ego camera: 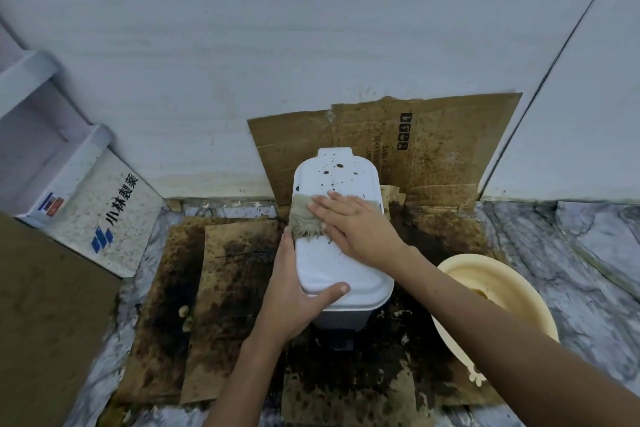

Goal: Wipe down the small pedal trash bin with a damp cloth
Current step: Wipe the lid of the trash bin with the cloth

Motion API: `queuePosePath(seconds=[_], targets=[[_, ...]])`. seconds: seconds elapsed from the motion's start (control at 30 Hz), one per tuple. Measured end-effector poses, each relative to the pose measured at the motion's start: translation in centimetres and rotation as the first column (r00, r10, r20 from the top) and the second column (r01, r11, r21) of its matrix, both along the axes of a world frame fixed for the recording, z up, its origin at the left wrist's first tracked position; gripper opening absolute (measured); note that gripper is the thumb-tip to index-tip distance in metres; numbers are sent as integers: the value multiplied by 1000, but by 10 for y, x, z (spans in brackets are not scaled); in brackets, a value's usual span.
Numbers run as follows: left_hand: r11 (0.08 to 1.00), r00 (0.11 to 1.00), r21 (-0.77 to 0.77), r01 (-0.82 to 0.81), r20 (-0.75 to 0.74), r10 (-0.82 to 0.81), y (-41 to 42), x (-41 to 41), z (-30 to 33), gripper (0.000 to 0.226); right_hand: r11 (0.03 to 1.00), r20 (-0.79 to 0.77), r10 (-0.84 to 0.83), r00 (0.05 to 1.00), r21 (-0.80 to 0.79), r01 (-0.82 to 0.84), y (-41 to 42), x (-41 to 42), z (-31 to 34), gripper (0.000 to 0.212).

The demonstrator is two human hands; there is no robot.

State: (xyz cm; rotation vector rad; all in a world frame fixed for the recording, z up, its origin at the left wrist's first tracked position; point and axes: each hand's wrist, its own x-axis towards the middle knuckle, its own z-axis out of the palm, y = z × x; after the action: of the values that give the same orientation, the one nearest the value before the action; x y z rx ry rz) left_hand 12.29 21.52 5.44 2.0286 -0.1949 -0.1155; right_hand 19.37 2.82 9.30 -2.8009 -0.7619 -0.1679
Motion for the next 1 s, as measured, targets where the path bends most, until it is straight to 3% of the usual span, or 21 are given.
queuePosePath(seconds=[0.13, 0.53, 0.87, 1.0], targets=[[994, 1000, 105, -7, -8, 8, 1, -1, 0, 132, 998, 14, -57, 998, 12, 56, 4, 21, -2, 46], [994, 999, 106, -33, 3, 33, -1, -5, -4, 124, 951, 2, -305, 952, 44, 305, 1, 95, -5, 46], [975, 998, 214, 66, -30, -61, 1, 6, 18, 124, 802, -202, -458, 866, 326, 501, -17, 108, 2, 43], [967, 996, 238, 92, -19, -90, 1, 11, 31, 111, 763, -212, -487, 847, 369, 531, -27, 90, 2, 41]])
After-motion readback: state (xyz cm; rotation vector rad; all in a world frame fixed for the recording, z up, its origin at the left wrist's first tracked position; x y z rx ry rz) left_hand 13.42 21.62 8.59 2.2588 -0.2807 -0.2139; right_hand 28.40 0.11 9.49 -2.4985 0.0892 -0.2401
